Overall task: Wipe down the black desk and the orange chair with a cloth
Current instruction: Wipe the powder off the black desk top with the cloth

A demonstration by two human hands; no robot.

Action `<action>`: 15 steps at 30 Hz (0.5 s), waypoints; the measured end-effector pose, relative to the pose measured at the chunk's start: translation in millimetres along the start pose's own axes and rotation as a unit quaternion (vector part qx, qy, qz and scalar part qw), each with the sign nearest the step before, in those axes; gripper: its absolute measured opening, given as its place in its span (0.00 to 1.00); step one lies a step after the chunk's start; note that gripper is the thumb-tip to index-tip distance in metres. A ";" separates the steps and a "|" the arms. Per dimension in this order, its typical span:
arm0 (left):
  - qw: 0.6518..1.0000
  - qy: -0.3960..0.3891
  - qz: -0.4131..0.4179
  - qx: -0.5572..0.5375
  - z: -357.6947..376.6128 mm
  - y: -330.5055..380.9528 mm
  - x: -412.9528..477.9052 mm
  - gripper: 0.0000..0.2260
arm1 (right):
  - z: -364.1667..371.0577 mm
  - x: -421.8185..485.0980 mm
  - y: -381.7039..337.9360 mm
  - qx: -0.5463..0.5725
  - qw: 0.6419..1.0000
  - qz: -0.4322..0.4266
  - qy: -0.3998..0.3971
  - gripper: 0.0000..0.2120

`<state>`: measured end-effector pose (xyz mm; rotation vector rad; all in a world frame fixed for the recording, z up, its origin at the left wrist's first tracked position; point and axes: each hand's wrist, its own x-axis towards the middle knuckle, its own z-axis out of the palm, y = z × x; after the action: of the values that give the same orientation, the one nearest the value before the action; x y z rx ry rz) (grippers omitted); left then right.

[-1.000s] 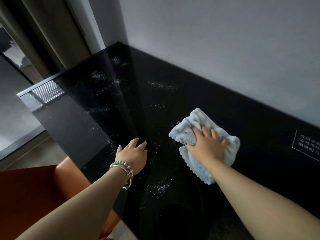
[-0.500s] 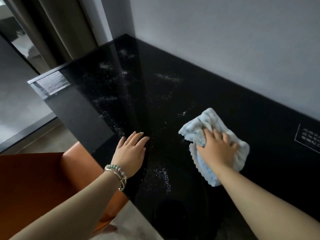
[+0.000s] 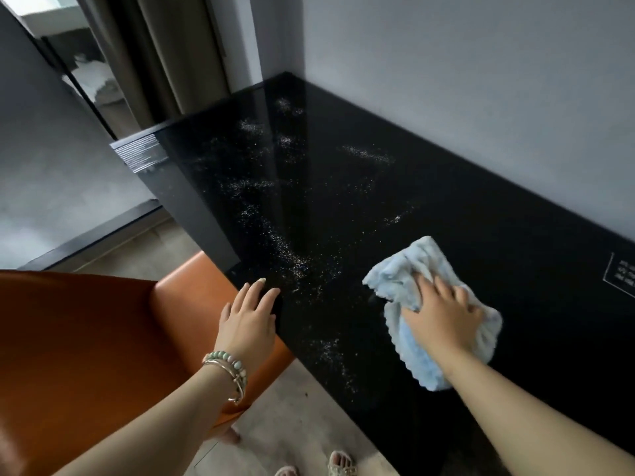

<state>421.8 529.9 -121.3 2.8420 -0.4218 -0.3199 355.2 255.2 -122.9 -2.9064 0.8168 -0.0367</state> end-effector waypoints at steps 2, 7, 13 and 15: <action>1.000 0.001 -0.011 -0.023 0.0 -6.6 -8.7 0.22 | 0.1 -11.7 -17.0 0.011 0.999 0.034 0.006 0.21; 0.995 0.018 -0.036 -0.086 -2.5 -24.4 -19.8 0.23 | 11.0 -86.3 -101.0 0.023 0.993 -0.113 0.022 0.24; 0.992 0.007 -0.057 -0.110 -8.1 -35.6 -27.7 0.25 | 10.5 -87.6 -89.8 -0.015 0.983 -0.181 0.012 0.26; 0.993 -0.001 -0.046 -0.111 -8.9 -36.7 -30.1 0.25 | 6.7 -73.2 -50.5 -0.012 1.000 -0.026 -0.012 0.25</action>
<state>405.3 575.2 -117.7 2.6478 -0.2390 -0.3643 319.2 336.8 -122.6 -2.9440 0.7438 0.0042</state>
